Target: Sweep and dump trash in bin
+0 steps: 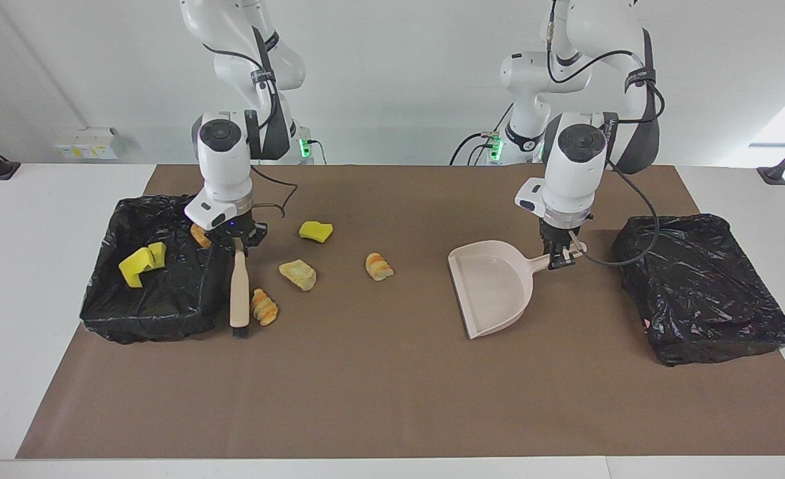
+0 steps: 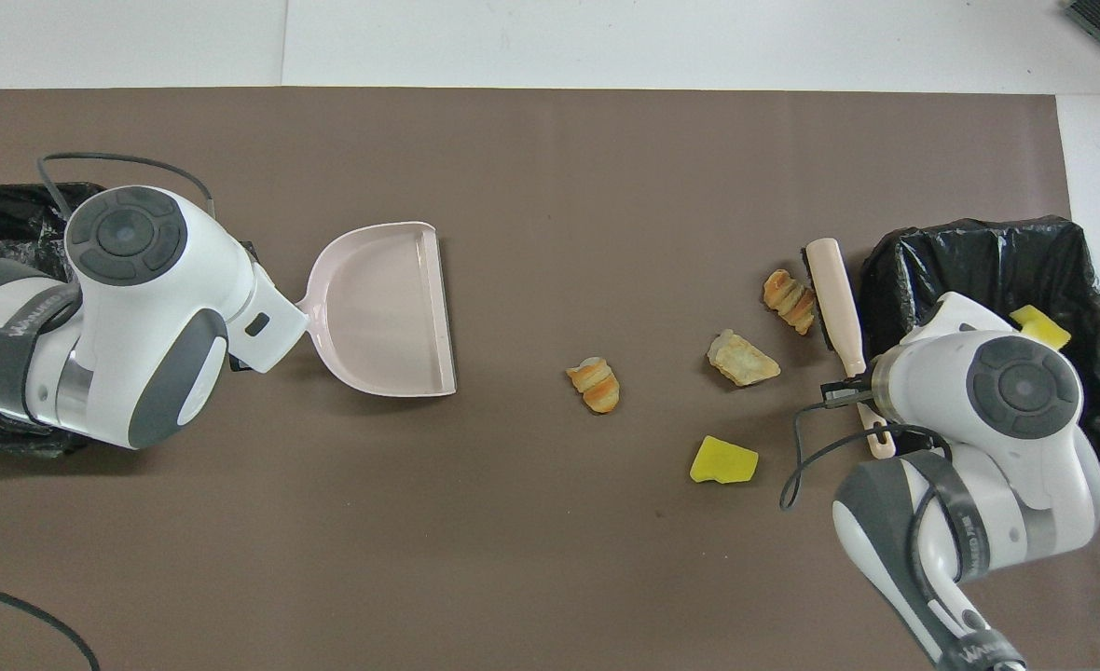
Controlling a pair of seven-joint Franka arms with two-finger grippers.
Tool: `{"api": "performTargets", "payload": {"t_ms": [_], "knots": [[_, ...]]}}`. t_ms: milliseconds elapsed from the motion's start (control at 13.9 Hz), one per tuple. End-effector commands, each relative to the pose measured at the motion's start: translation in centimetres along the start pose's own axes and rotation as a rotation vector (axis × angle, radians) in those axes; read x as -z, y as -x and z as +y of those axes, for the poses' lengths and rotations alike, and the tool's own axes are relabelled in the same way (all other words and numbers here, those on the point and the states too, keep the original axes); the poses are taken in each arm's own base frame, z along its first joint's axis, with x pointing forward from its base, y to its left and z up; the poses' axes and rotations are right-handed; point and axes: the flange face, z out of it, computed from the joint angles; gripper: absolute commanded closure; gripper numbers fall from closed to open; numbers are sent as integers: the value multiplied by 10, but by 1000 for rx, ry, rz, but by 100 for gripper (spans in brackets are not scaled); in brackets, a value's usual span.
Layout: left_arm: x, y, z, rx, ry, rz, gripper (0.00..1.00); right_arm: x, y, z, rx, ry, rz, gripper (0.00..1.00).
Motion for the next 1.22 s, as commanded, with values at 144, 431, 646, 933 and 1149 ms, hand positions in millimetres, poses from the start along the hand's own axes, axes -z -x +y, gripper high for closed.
{"api": "performTargets", "payload": {"t_ms": [144,431,646,933,1149], "knots": [[-1,-3,30,39,-10,-7,100,17,7,-84,109,-75,-90,100],[-6,-33,58,62,17,8,100,38,13,-142,85,-213,-138,100],[-8,-48,67,83,28,35,100,46,16,-189,24,-268,-149,100],[-3,-73,77,92,20,64,100,58,5,-250,-76,-325,-171,100],[-9,-92,89,98,8,77,100,71,-6,-305,-123,-411,-197,100]]}}
